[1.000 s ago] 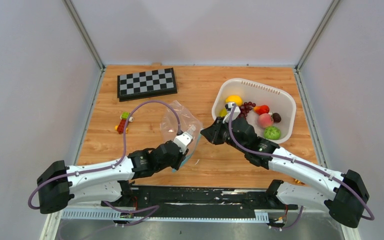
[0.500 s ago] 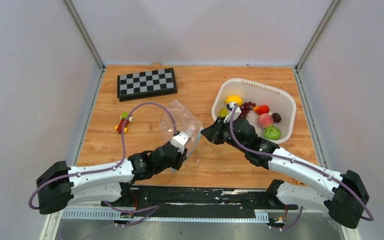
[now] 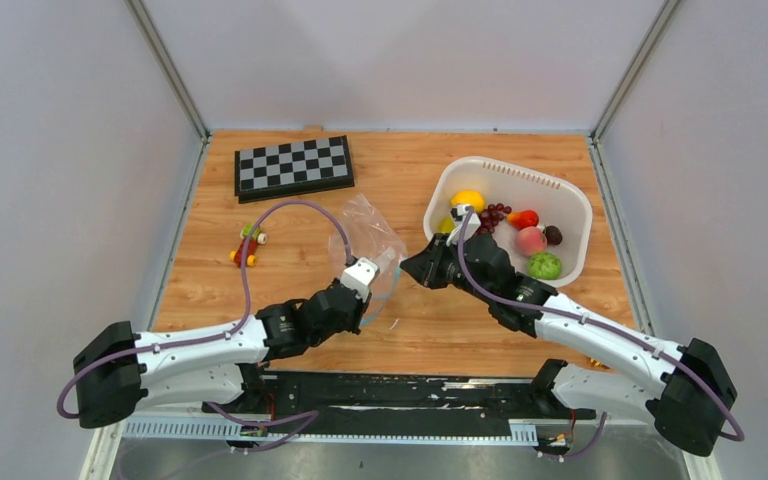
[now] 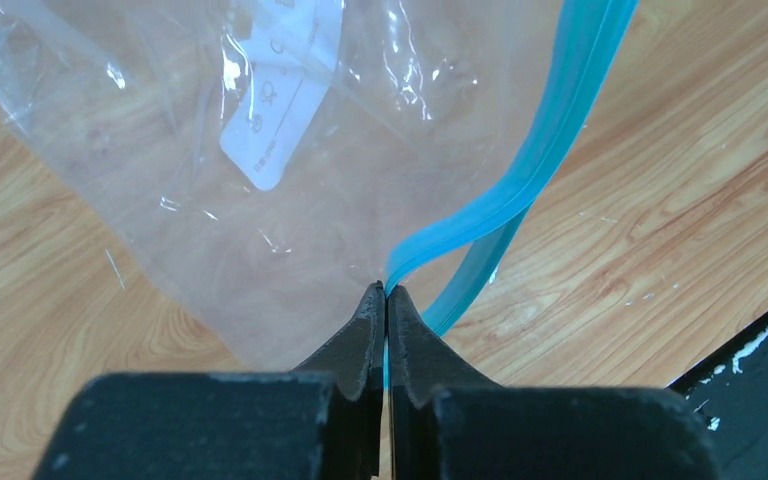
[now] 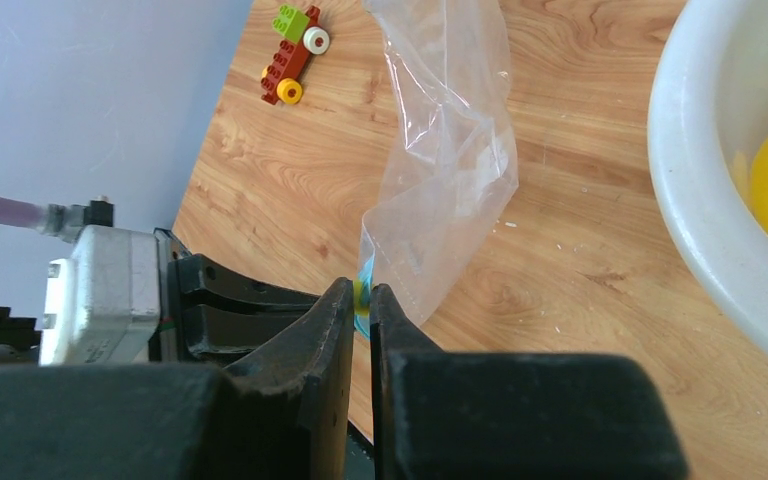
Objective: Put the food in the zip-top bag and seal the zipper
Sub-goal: Open the zipper of the food storage bag.
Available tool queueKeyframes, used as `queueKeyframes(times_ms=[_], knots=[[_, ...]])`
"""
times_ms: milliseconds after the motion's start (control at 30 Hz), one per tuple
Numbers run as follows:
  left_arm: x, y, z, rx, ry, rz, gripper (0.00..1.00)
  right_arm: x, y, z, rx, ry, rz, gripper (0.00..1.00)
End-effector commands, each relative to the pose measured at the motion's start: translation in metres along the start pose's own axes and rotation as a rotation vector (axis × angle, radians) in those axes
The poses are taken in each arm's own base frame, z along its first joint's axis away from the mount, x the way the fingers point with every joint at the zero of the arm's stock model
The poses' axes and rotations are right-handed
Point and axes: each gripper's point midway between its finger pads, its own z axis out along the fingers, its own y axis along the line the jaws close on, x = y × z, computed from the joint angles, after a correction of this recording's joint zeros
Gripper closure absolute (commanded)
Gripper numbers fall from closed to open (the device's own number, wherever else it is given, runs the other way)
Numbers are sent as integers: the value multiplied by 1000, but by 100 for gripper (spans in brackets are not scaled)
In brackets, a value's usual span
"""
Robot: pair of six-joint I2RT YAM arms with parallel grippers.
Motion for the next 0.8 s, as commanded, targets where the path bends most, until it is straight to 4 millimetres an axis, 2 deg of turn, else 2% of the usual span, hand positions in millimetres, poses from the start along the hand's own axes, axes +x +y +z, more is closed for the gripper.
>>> queueKeyframes(times_ms=[0, 33, 233, 333, 467, 600, 700, 767], knots=[[-35, -5, -6, -1, -78, -34, 100, -12, 12, 0, -37, -22, -33, 95], [-36, -2, -7, -19, -81, -38, 100, -13, 12, -1, -36, -21, -38, 92], [-54, 10, -21, -86, -107, -94, 100, -15, 27, -10, -107, -9, -80, 49], [-65, 15, -27, -126, -118, -137, 100, -17, 35, -15, -143, -11, -102, 34], [-80, 16, -31, -164, -118, -192, 100, -16, 51, -17, -216, 5, -124, 32], [-89, 0, -26, -122, -84, -215, 100, -10, 61, -8, -194, 26, -161, 35], [-90, -9, -24, -95, -66, -235, 100, -7, 67, 1, -168, 20, -169, 42], [-91, -12, -24, -85, -69, -246, 100, -8, 59, 7, -114, -2, -163, 49]])
